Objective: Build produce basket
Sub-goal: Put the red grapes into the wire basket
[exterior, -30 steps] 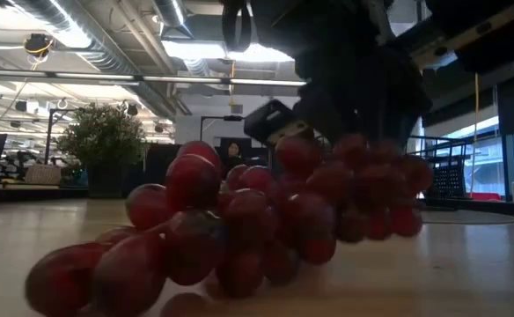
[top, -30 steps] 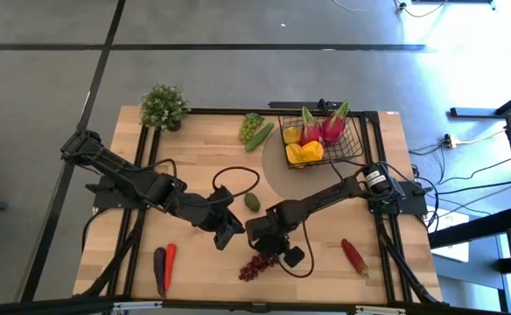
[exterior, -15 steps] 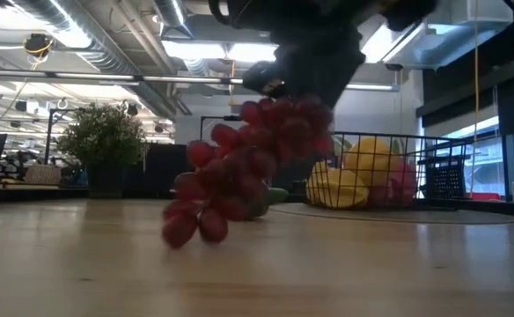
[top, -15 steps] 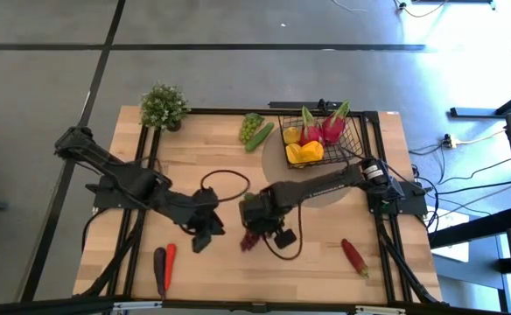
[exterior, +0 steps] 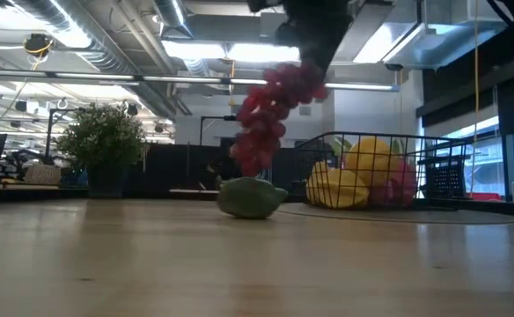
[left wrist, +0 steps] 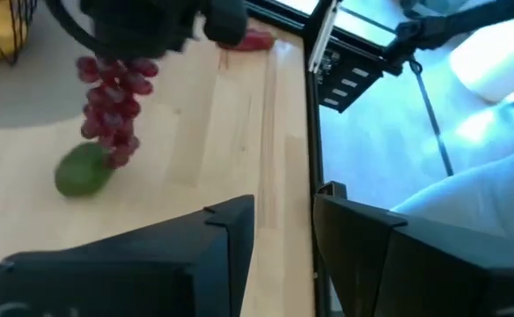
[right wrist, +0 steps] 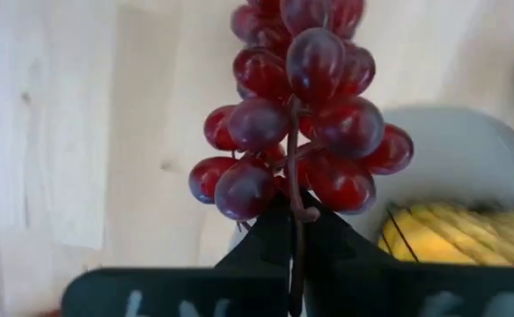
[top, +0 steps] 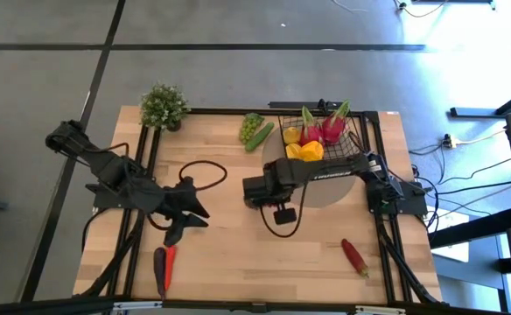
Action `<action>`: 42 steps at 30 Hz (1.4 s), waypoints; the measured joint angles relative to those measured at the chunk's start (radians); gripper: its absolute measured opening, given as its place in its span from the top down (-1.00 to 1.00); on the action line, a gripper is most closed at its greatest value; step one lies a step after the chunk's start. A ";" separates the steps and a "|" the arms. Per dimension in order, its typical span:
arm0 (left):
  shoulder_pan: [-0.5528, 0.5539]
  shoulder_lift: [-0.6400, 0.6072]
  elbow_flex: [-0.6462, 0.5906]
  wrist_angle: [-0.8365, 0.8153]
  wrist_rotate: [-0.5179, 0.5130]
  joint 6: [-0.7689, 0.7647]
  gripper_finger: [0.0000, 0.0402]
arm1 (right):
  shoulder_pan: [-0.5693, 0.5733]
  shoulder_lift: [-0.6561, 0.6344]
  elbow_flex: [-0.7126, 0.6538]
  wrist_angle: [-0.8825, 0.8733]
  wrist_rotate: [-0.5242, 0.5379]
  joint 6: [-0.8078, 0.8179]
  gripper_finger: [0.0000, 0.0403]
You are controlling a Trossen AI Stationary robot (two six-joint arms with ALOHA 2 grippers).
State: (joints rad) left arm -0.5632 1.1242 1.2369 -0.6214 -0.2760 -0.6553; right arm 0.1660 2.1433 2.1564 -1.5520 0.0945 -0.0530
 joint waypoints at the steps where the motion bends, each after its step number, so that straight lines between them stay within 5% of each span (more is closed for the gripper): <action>1: 0.000 -0.005 0.000 -0.001 0.000 0.020 0.46 | -0.003 0.000 0.020 -0.025 0.017 0.025 1.00; 15: 0.011 -0.028 0.000 -0.079 -0.036 0.180 0.46 | -0.043 -0.107 0.094 -0.020 0.044 0.154 1.00; 31: 0.167 -0.028 0.000 -0.073 -0.080 0.220 0.46 | -0.240 -0.467 0.086 -0.016 0.123 0.100 1.00; 42: 0.300 -0.027 0.000 -0.074 -0.077 0.222 0.46 | -0.434 -0.790 -0.345 -0.021 0.115 0.107 1.00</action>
State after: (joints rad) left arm -0.2637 1.0969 1.2373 -0.6950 -0.3534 -0.4335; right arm -0.2678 1.3537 1.8117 -1.5728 0.2096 0.0539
